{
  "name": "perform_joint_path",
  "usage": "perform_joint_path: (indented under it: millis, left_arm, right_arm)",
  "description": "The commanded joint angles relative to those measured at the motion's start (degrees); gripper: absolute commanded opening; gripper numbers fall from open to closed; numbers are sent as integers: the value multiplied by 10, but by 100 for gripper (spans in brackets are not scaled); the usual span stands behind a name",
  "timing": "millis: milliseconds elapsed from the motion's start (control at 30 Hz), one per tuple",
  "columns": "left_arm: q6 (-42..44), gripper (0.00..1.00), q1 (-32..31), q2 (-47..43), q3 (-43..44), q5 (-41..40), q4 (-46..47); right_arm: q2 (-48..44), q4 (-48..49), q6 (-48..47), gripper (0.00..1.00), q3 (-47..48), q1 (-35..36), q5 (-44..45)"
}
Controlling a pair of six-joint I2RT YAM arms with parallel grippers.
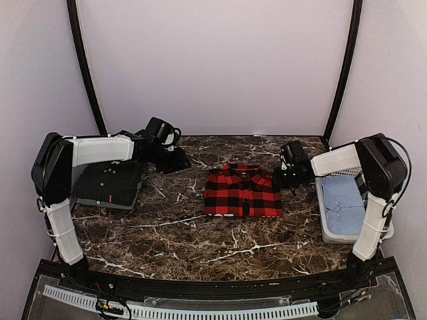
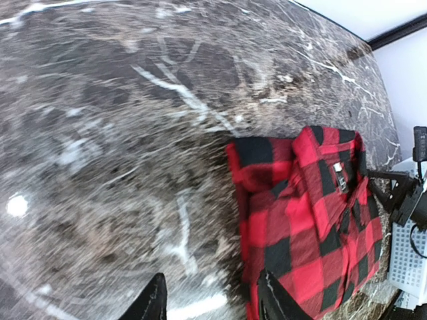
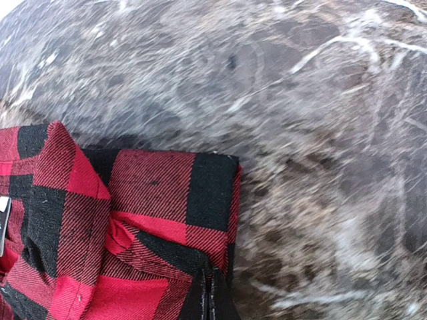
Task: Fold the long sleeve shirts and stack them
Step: Smooth out the square-folded shirt at the center of the board, then move the square-folded shirt to the center of the board.
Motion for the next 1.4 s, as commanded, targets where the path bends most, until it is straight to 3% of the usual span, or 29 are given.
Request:
perform_joint_path:
  millis: [0,67,267,400,500,800,1367]
  left_arm:
    - [-12,45,22,-80,-79,-82,-42]
    - [-12,45,32,-109,-112,-122,-50]
    - [-8,52,57,-160,-159,-228,-100]
    - [-5,60,58,-151,-140,-306,-140]
    - [-18,62,59,-122,-111,-362,-185]
    - [-3,67,60,-38,-67,-396,-201]
    - [40,42,54,68,-13,-450,-202]
  right_arm:
    - [19,-16,-16,0,3,-29,-5]
    - [17,-17,-19,6,5,-38,-13]
    - [-21,-21,-27,41,11,-38,-39]
    - [-62,-26,-35,62,17,-37,-42]
    - [-87,-30,-41,73,23,-35,-61]
    - [-150,-40,-44,76,32,-25,-71]
    - [-199,-24,-32,74,11,-8,-68]
